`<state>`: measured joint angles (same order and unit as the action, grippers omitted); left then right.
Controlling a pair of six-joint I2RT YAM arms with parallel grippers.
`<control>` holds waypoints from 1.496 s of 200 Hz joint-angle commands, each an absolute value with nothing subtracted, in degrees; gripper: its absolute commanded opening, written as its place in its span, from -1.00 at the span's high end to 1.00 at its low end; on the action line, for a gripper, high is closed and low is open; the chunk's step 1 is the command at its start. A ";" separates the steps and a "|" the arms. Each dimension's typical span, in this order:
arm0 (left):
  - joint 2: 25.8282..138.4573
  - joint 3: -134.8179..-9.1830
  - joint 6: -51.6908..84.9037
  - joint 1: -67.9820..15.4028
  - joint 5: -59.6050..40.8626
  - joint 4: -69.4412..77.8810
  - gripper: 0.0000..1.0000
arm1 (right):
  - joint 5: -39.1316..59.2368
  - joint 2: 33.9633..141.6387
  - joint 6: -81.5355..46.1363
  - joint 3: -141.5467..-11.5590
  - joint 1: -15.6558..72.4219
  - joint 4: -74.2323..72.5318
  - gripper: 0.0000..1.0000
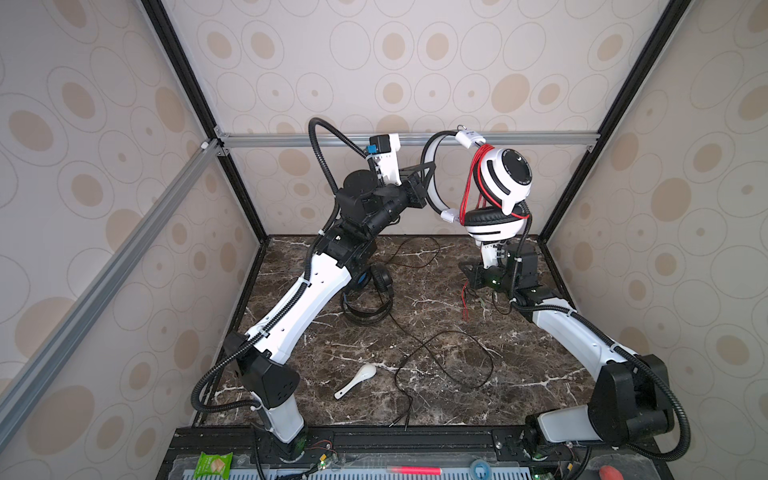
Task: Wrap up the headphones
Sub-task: 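Pull the red cable down toward the robot with the right gripper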
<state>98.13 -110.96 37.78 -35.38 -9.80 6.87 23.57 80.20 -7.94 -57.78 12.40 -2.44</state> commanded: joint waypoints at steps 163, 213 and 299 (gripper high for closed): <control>97.45 -104.14 55.87 -33.22 19.07 3.92 1.00 | 1.08 71.39 6.78 -56.18 29.39 14.66 1.00; 99.29 -100.44 53.13 -32.68 24.28 0.05 1.00 | -0.88 71.47 9.19 -56.60 32.89 16.52 1.00; 101.93 -94.97 47.23 -32.10 29.23 -4.85 1.00 | -6.04 71.82 16.12 -59.21 38.58 20.39 1.00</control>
